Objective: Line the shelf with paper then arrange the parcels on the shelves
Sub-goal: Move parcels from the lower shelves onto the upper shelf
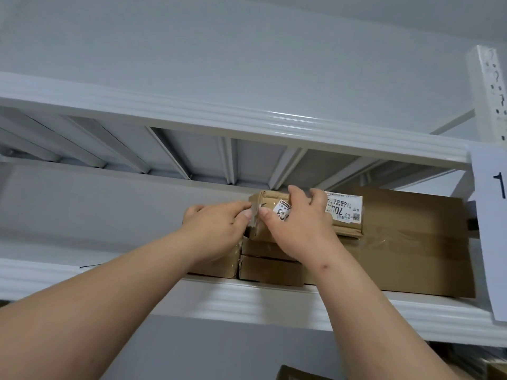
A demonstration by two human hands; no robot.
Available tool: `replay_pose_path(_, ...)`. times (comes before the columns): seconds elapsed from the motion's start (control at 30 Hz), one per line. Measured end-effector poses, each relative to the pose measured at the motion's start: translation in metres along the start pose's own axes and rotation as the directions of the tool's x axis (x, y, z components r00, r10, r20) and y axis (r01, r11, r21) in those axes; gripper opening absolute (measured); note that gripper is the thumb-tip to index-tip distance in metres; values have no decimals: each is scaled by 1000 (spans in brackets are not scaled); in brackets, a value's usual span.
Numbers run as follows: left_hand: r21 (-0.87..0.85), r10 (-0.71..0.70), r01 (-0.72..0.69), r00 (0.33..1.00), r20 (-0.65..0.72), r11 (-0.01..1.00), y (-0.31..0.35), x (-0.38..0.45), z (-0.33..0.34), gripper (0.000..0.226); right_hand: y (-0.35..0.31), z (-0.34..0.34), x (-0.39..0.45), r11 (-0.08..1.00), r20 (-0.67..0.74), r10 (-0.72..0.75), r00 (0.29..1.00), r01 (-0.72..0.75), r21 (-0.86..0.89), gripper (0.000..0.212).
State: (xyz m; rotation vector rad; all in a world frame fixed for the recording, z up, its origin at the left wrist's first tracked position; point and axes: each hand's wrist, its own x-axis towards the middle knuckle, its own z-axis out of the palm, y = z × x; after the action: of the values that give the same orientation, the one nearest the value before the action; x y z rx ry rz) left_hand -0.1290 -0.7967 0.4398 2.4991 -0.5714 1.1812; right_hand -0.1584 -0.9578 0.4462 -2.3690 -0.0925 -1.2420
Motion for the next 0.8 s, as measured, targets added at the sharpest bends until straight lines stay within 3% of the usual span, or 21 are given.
replay_pose_path(0.13,5,15,-15,995,99,1000,-4,4,4,69,5,-3,0,993,-9,28,1000,-26,113,63)
replay_pose_path(0.4,-80,-59,66,994,90,995,-8,23,9,54,9,17,6,996,-108,-64,992,70,52,54)
replay_pose_path(0.57,-7,-66,67,998,23,998,-6,20,16,55,16,26,0,997,-143,-69,987,71,9,54)
replay_pose_path(0.8,68,-10,17,995,-102,998,-2,-2,21,64,25,26,-26,984,-317,-156,935,175,32,40)
